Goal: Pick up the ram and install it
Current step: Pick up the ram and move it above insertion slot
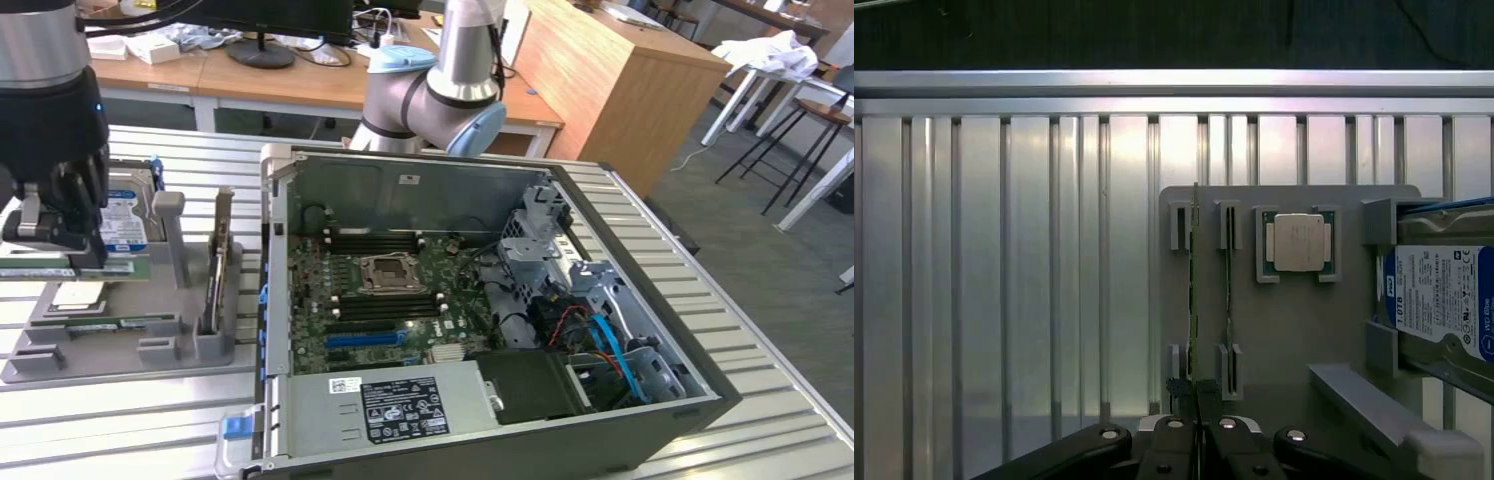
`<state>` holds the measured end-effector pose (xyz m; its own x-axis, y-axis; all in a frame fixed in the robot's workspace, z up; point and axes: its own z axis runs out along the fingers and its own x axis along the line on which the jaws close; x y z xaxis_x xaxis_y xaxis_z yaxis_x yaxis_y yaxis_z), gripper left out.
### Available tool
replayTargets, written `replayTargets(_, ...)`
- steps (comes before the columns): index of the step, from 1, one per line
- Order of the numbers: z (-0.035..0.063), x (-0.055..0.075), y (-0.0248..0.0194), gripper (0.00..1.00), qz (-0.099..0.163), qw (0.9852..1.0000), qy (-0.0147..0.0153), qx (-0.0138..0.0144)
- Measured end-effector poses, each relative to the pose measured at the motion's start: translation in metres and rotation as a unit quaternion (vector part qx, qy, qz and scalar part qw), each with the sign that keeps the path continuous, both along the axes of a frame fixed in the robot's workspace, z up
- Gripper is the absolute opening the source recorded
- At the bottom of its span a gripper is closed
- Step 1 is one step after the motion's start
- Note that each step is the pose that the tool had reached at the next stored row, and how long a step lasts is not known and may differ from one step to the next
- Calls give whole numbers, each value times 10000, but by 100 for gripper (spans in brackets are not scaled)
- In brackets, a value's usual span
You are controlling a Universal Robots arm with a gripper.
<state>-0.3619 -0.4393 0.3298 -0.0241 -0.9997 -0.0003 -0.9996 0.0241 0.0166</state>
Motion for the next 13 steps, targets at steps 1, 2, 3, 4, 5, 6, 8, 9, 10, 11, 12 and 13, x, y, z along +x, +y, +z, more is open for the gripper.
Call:
replayTargets(1, 20, 0, 0, 12, 1, 10000, 0, 0)
replayTargets(2, 42, 0, 0, 12, 1, 10000, 0, 0)
replayTargets(3, 63, 0, 0, 12, 1, 10000, 0, 0)
replayTargets(4, 85, 0, 0, 12, 1, 10000, 0, 0)
replayTargets(5, 107, 0, 0, 12, 1, 10000, 0, 0)
replayTargets(6, 129, 0, 0, 12, 1, 10000, 0, 0)
replayTargets(8, 177, 0, 0, 12, 2, 10000, 1, 0)
replayTargets(9, 202, 0, 0, 12, 1, 10000, 0, 0)
replayTargets(10, 230, 0, 0, 12, 1, 10000, 0, 0)
replayTargets(11, 255, 0, 0, 12, 1, 10000, 0, 0)
replayTargets(12, 279, 0, 0, 12, 2, 10000, 0, 0)
replayTargets(13, 304, 0, 0, 12, 1, 10000, 0, 0)
